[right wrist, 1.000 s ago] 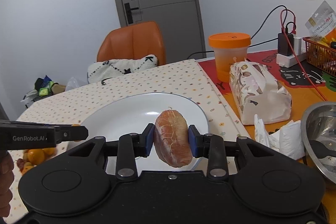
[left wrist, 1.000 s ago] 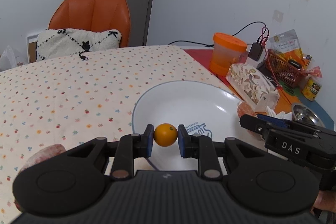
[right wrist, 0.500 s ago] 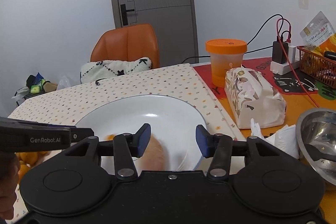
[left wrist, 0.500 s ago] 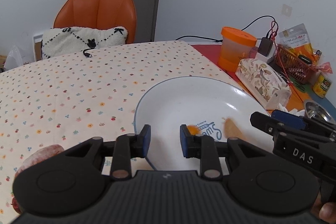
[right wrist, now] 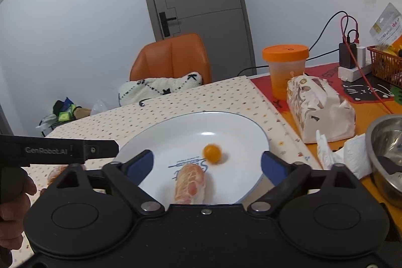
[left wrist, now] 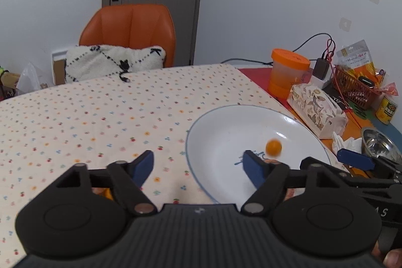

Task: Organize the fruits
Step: 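Open the right gripper to drop the bread roll while the left gripper releases the mandarin onto the plate, then move both open grippers back to the fruit pile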

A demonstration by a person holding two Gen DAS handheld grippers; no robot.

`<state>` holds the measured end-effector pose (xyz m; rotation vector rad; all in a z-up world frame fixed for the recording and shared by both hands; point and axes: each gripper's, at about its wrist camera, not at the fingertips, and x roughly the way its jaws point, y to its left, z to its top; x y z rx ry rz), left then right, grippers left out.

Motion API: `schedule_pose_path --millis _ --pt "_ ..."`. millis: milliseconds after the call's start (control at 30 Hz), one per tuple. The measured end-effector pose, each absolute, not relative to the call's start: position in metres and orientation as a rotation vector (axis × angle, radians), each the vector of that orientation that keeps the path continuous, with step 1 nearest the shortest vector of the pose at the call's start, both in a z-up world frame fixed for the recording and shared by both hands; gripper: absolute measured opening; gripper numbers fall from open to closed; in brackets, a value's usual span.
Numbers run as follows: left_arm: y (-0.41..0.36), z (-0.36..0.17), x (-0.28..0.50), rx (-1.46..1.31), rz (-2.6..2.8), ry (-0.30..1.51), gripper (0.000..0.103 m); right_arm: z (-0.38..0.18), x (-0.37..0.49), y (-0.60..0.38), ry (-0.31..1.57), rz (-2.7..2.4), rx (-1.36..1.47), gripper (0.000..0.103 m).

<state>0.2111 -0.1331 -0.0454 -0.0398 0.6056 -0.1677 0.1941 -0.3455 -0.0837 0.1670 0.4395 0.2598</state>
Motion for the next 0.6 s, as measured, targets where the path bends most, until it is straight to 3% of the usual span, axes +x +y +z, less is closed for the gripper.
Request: schedule_pose_path --millis 67,600 --pt "-0.129 -0.044 0.206 -0.031 -0.154 0.594 0.083 -0.083 0.191 -0.345 0.431 0.263 0.174 0.103" --pt "-0.078 -0.036 0.178 -0.093 -0.028 0.545 0.091 -0.075 0.175 -0.326 0.380 0.310 0.153 0.103"
